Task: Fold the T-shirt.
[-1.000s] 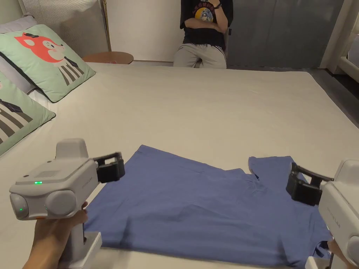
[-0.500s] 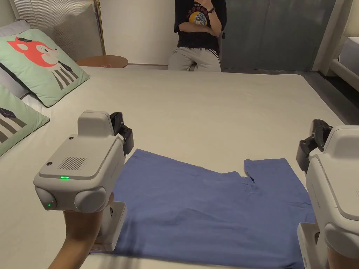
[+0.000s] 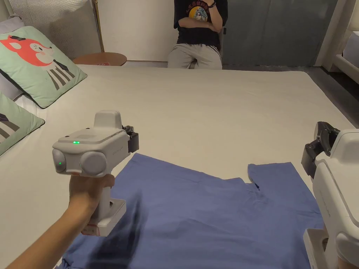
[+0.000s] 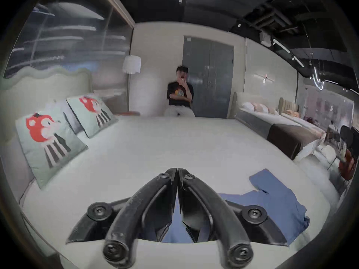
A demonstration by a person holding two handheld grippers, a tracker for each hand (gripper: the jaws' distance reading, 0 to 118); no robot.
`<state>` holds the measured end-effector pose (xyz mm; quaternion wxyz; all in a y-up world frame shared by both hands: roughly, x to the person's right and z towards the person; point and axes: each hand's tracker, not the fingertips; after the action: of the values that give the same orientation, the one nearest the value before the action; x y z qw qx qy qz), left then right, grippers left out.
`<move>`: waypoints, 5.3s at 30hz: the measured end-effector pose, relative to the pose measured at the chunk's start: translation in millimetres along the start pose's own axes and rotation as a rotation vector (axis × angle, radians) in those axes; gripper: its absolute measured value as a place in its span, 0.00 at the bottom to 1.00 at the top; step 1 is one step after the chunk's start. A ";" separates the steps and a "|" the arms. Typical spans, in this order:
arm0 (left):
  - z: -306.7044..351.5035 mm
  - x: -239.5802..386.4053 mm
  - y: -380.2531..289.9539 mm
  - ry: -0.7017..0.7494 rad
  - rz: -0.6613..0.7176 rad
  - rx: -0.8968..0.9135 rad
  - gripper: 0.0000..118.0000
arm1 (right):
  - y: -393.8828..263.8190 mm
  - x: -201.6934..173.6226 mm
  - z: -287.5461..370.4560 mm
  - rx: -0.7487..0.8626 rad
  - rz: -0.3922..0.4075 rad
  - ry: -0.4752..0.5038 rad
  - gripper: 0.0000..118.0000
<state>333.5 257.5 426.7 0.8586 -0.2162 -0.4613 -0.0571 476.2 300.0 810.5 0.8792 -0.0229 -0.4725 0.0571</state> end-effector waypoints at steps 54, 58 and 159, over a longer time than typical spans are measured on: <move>-133.2 -17.3 -2.0 0.000 -0.242 -0.332 0.01 | -208.7 75.5 -212.7 -1.000 -0.181 -0.002 0.40; -128.4 -19.8 -3.8 0.007 -0.228 -0.329 0.01 | -211.0 68.0 -200.3 -0.946 -0.105 0.017 0.23; 100.3 -100.7 -213.4 0.202 0.023 -0.333 0.01 | -188.3 56.2 72.0 -0.656 -0.200 0.102 0.01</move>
<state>135.9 97.7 460.7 0.8535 -0.3537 -0.3544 -0.1445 461.7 119.0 914.5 0.8489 -0.2606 -0.4209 -0.1854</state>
